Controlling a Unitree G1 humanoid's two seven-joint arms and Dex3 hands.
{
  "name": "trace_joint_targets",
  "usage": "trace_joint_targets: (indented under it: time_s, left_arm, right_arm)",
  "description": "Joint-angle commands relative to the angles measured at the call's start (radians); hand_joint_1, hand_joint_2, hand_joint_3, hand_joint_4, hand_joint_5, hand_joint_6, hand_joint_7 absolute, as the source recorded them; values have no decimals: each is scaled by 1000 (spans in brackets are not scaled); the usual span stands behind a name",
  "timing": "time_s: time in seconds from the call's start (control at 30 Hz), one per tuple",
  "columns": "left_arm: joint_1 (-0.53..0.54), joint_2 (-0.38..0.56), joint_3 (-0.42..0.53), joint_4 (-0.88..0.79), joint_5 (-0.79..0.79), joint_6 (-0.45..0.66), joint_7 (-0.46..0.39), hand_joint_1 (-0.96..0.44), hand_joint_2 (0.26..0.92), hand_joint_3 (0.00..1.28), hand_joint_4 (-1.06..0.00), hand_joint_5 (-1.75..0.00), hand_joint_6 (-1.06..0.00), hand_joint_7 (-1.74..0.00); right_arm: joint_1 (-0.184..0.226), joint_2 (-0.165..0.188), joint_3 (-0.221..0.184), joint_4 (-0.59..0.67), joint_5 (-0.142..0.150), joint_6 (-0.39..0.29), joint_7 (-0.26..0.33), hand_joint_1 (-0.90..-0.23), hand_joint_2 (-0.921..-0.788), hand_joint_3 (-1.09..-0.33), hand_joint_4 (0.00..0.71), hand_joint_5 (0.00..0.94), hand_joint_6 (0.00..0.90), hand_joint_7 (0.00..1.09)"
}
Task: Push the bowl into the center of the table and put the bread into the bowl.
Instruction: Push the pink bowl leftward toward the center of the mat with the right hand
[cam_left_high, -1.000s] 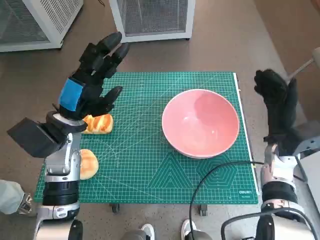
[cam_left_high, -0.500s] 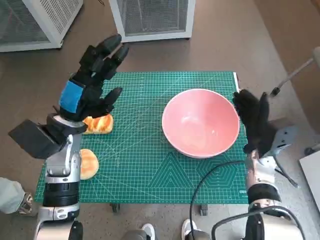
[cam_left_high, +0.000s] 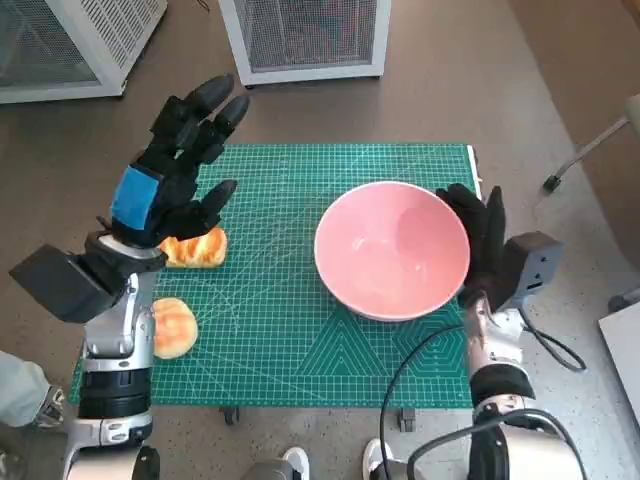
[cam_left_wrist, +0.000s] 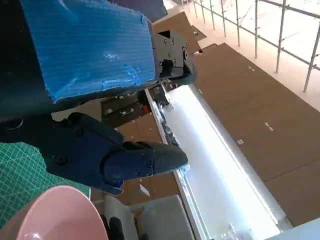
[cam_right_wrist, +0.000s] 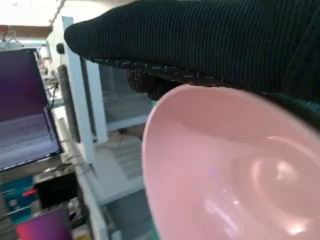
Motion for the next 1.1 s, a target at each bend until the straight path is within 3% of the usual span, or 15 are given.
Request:
trace_joint_targets:
  time_s: [0.03,0.7,1.1]
  left_arm:
    - [21,14,11,-27,-6,0,2,-648,921,437,-290,-1,-77,-445]
    - [37,16,27,-45,-27,17,-1,-631,921,438,-290,0,-94,-414]
    - [45,16,33,-51,-25,21,2,-633,921,437,-289,0,-102,-398]
  right_arm:
    - [-11,24,-8,15,10,22,4,-586,-921,-809,180,2,118,215]
    - [-81,80,-22,23,6,64,-7,-590,-921,-787,153,0,122,206]
    - [-95,105,-17,29,-4,79,-28,-578,-921,-782,143,1,119,201]
